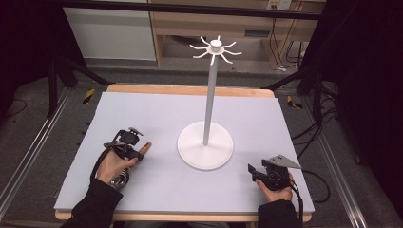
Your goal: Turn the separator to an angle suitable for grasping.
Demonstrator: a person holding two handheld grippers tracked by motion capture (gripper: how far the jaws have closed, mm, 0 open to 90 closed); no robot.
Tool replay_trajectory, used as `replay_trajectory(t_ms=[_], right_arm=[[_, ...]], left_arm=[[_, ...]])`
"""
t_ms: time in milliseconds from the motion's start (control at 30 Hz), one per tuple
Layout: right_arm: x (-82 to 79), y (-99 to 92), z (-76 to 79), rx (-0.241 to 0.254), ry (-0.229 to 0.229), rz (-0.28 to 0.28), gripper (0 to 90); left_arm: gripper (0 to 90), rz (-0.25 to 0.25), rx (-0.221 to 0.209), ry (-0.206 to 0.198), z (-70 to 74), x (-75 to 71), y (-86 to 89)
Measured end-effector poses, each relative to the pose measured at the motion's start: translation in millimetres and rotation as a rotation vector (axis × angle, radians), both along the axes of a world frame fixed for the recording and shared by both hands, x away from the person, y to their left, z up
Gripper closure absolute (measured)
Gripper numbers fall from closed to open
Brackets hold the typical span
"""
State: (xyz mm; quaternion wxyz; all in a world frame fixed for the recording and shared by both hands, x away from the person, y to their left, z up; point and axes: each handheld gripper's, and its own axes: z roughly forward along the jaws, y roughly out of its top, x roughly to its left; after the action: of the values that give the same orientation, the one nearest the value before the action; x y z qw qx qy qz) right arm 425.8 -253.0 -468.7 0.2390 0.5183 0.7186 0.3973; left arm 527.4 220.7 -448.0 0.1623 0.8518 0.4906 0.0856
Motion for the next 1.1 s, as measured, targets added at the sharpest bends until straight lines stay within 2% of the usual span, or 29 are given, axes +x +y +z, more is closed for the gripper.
replay_trajectory(t_ms=[133, 267, 467, 600, 700, 933, 967, 1033, 1100], right_arm=[[0.2, 0.1, -0.2, -0.001, 0.002, 0.001, 38.8], [0.6, -0.3, -0.5, -0.005, -0.001, 0.002, 38.8], [0.6, -0.7, -0.4, -0.004, 0.0, 0.001, 39.0], [0.6, -0.4, -0.6, -0.006, 0.001, 0.003, 39.0], [0.7, -0.6, -0.6, -0.006, -0.001, 0.001, 39.0], [0.5, -0.8, -0.5, -0.004, -0.001, -0.002, 38.9], [0.4, -0.8, -0.5, -0.004, -0.002, -0.002, 38.9], [0.5, -0.8, -0.5, -0.004, -0.002, -0.003, 38.9], [0.3, -1.0, -0.5, -0.006, -0.005, -0.005, 38.7]], left_arm=[[67.4, -0.018, 0.01, 0.014, 0.9, 2.0, -0.6], [67.4, -0.031, 0.019, 0.01, 1.2, 2.0, -0.5], [67.5, -0.028, -0.003, -0.007, 3.2, 0.7, 3.3], [67.5, -0.027, -0.015, -0.039, 9.5, -4.3, 8.5], [67.5, -0.025, -0.048, -0.076, 15.9, -10.4, 14.5], [67.5, -0.023, -0.09, -0.126, 23.7, -19.8, 22.8], [67.5, -0.02, -0.109, -0.15, 27.3, -23.5, 25.3], [67.5, -0.019, -0.122, -0.158, 29.4, -25.4, 26.4], [67.5, -0.015, -0.153, -0.203, 34.9, -32.6, 29.7]])
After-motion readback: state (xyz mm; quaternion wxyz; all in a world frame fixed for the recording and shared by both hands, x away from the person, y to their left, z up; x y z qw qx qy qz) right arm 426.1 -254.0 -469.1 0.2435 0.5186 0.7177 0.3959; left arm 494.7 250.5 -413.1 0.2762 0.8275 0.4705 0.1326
